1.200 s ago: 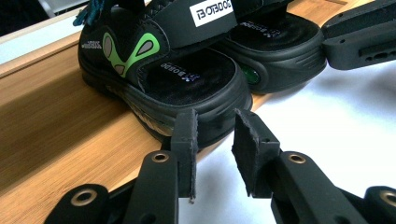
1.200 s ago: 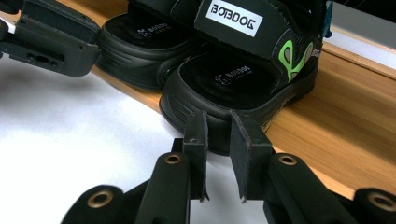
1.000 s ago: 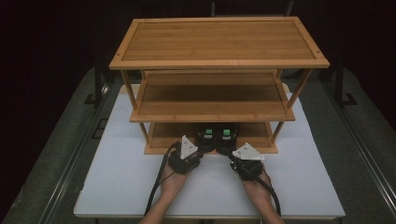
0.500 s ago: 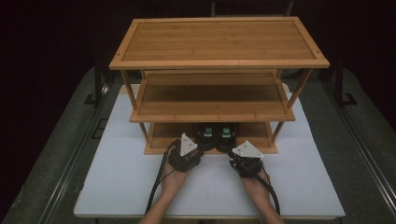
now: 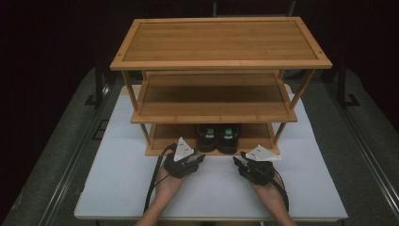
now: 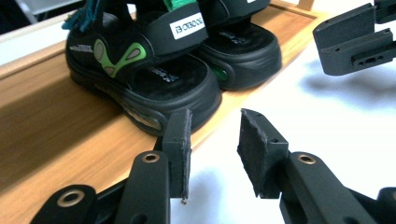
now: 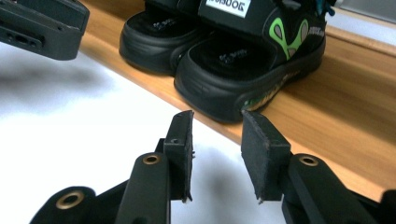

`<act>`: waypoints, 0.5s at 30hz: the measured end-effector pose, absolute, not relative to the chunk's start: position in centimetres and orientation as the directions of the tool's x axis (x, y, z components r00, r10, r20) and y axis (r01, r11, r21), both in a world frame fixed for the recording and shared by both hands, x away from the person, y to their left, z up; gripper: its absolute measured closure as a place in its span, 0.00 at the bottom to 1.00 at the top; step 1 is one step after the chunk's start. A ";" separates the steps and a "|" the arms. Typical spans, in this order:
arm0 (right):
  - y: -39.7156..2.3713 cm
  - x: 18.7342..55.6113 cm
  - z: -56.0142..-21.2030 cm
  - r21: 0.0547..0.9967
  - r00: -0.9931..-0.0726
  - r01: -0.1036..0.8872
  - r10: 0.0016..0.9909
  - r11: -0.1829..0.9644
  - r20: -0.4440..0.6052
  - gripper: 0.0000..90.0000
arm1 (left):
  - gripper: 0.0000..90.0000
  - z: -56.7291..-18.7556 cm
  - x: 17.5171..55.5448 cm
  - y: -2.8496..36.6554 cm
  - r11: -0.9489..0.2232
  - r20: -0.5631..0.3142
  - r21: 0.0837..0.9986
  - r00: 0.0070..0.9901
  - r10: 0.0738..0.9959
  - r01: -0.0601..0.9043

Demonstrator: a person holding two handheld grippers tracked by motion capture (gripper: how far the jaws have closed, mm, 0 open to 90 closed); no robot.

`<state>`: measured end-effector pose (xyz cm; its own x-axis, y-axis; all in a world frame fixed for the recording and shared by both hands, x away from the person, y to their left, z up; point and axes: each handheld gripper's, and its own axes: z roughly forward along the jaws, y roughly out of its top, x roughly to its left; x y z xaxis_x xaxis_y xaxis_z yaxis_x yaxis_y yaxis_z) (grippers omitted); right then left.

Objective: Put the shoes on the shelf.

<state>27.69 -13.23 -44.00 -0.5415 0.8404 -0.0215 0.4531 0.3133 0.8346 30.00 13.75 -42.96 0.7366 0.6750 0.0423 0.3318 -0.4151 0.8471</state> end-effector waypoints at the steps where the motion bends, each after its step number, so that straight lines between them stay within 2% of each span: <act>1: -13.4 27.6 -44.0 0.833 -0.548 0.456 0.836 0.313 -0.015 0.68 | 0.70 -42.9 29.9 13.9 -0.413 0.032 0.847 0.742 0.670 0.336; 6: -14.5 27.3 -44.4 0.823 -0.576 0.477 0.817 0.309 0.027 0.61 | 0.68 -43.1 29.6 14.5 -0.411 0.014 0.844 0.752 0.659 0.345; 15: -15.4 26.8 -44.3 0.823 -0.588 0.484 0.807 0.298 0.054 0.58 | 0.65 -43.2 28.9 15.0 -0.406 -0.007 0.843 0.763 0.646 0.352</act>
